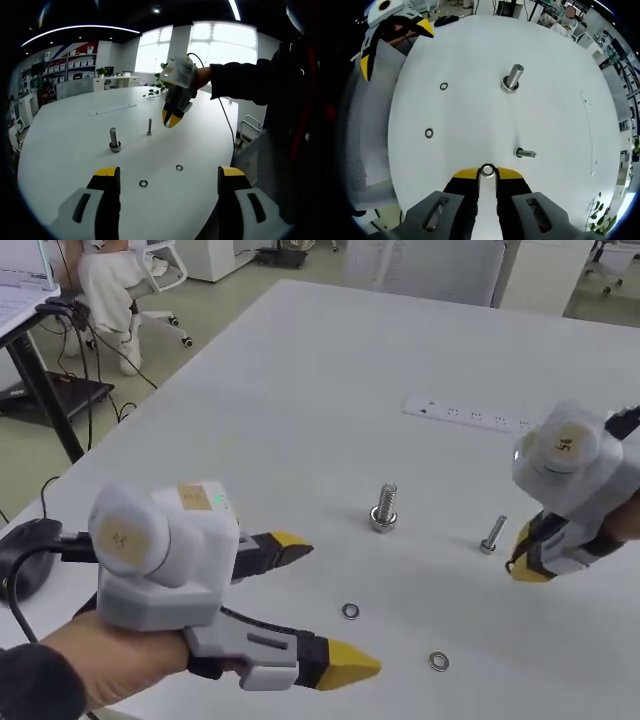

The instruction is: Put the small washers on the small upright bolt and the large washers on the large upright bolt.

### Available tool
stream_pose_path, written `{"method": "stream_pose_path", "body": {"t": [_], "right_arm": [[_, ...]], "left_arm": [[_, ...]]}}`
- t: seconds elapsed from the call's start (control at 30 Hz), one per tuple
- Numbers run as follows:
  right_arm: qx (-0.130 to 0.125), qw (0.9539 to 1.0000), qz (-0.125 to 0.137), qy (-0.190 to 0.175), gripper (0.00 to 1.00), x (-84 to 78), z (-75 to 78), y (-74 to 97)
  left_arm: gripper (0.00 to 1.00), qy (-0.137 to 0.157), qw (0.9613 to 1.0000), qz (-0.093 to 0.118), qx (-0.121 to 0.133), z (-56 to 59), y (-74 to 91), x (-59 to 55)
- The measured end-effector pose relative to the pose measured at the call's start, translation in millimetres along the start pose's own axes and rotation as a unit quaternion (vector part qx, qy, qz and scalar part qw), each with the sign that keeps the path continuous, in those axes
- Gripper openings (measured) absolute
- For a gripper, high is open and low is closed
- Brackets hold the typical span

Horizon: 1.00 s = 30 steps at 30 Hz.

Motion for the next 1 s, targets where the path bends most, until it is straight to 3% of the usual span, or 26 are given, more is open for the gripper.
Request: {"method": "stream_pose_path", "body": {"t": [0.3, 0.53, 1.0], "right_arm": [[-0.030, 0.9994, 0.016, -0.002, 0.13, 11.6, 30.7, 15.9], [-0.028, 0.9996, 0.010, 0.002, 0.13, 14.5, 44.3, 4.0], [-0.020, 0.9997, 0.000, 0.013, 0.13, 14.8, 54.7, -10.6]], "left_arm": [[0.79, 0.003, 1.0000, -0.003, 0.000, -0.8, -0.7, -1.1], [0.79, 0.008, 1.0000, -0.004, 0.003, -2.4, -0.3, -2.0], [0.79, 0.015, 0.9998, -0.008, 0.010, -4.9, -0.9, -4.6]]}}
Point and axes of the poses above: the centre of the closed fingertips' face, and the gripper's own axes: y roughly backward along the fingers, z roughly to its right, x roughly out of its top, the point moved 5 cm from there along y, roughly backward along the fingers, and after that the axes turned 6 degrees about -x, right-handed, at the moved point
